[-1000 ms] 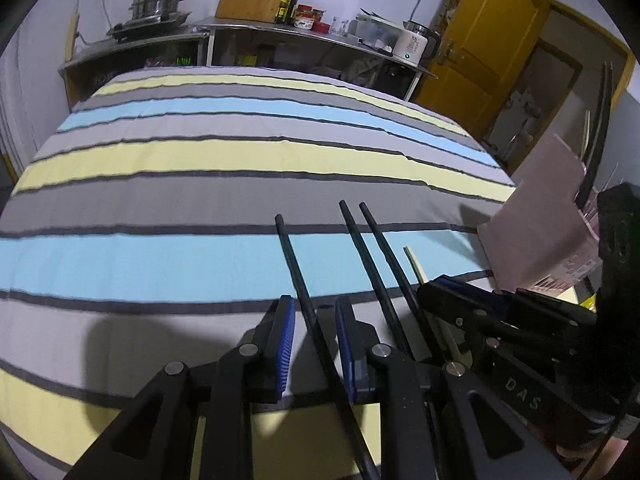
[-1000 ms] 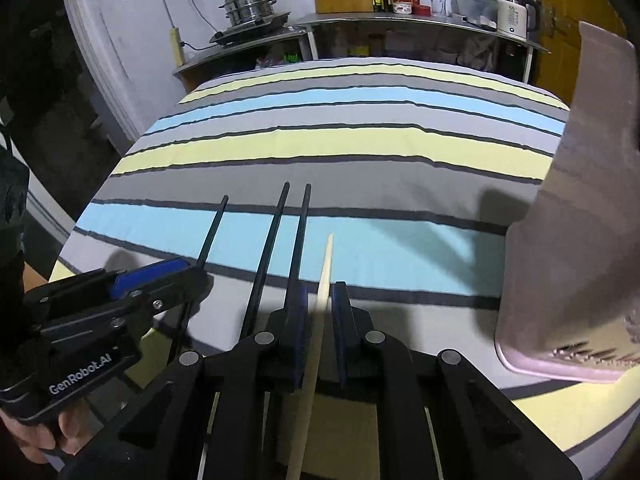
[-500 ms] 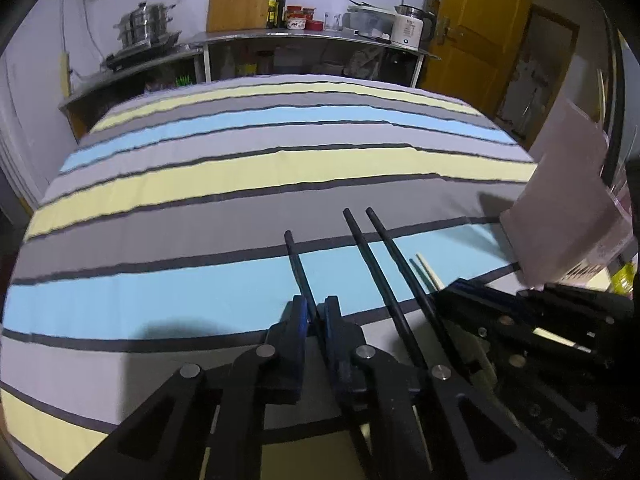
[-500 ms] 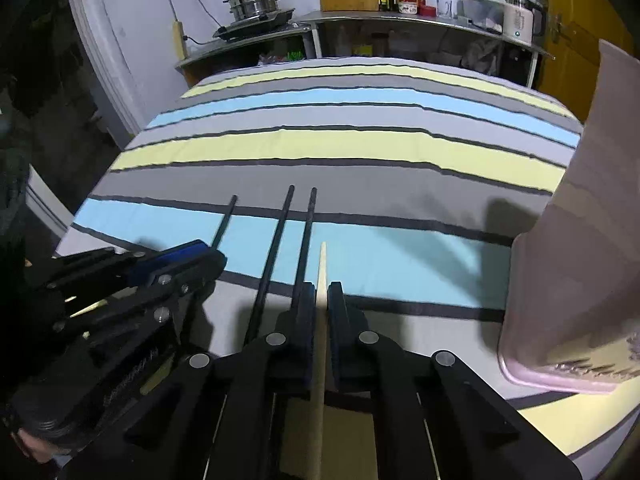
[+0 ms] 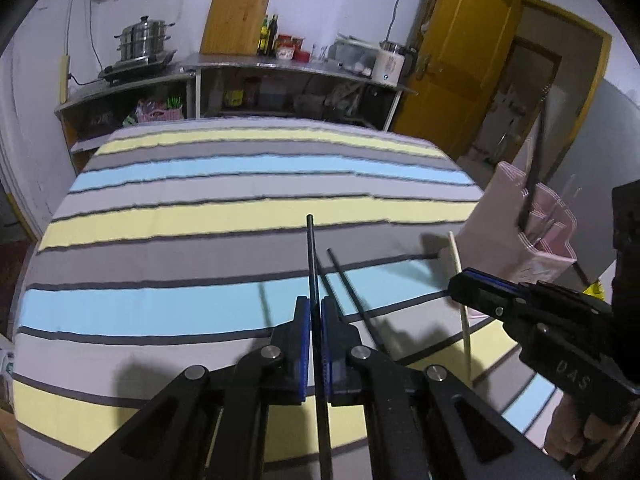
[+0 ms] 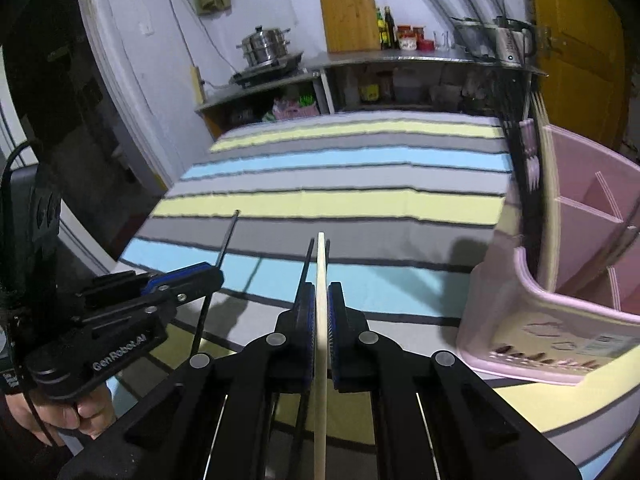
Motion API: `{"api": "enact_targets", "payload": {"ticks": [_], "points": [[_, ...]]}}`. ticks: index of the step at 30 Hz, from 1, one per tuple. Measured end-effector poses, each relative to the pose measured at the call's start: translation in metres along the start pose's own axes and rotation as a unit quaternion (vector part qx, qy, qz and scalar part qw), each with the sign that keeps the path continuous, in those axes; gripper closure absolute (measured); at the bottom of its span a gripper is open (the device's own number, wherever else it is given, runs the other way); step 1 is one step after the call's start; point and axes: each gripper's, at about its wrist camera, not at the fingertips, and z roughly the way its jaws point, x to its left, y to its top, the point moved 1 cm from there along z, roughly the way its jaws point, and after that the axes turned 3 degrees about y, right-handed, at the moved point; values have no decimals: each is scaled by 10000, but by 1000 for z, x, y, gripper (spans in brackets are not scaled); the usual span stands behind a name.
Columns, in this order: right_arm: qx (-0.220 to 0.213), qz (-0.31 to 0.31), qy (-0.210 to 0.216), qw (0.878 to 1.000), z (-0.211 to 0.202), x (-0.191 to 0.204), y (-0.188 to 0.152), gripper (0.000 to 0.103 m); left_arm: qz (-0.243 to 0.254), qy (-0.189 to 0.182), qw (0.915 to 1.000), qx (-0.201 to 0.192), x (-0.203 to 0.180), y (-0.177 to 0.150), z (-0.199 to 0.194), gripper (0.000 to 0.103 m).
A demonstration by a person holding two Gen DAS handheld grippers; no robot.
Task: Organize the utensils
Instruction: 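Carry both held chopsticks upright to the pink basket and lower them in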
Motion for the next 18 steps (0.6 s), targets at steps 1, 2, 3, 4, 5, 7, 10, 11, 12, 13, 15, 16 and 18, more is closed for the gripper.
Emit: {"api": "enact_targets", "payload": {"ticks": [1,2,3,4,5,7,10,11,12,13,15,16,18], "points": [[-54,25,18,10000,-7,0,1,97,4,-28,10000,-40,-1,2,-6,98],[-92,38,26,9999,-11,0,3,97,12,-62,9999,-90,-3,4,-14,98],[-135,49,26,9999,-16,1,4,97,18,-94,9999,-132,-4,5,-21,98],[-175,57,26,9998,-21,1,4,97,21,-130,9998,-176,-6,6,-28,98],[-223,59,31,9997,-28,2,5,97,23,-157,9997,-207,-7,8,-33,98],[-295,53,30,9995,-38,4,6,97,30,-243,9992,-301,-10,10,-48,98],[-433,43,35,9990,-55,8,7,97,65,-328,9986,-419,-15,14,-66,98],[-464,39,32,9989,-58,8,7,97,82,-364,9982,-458,-18,16,-72,98],[-506,31,29,9987,-63,9,8,97,99,-393,9980,-492,-20,17,-78,98],[-532,28,25,9986,-66,10,8,97,119,-420,9977,-524,-22,17,-84,98],[-590,26,17,9983,-73,11,9,97,149,-463,9972,-570,-26,17,-93,98],[-612,26,13,9981,-75,11,8,97,157,-480,9970,-584,-27,17,-97,98],[-668,29,-3,9978,-82,11,8,97,173,-517,9966,-610,-29,16,-103,98]]}}
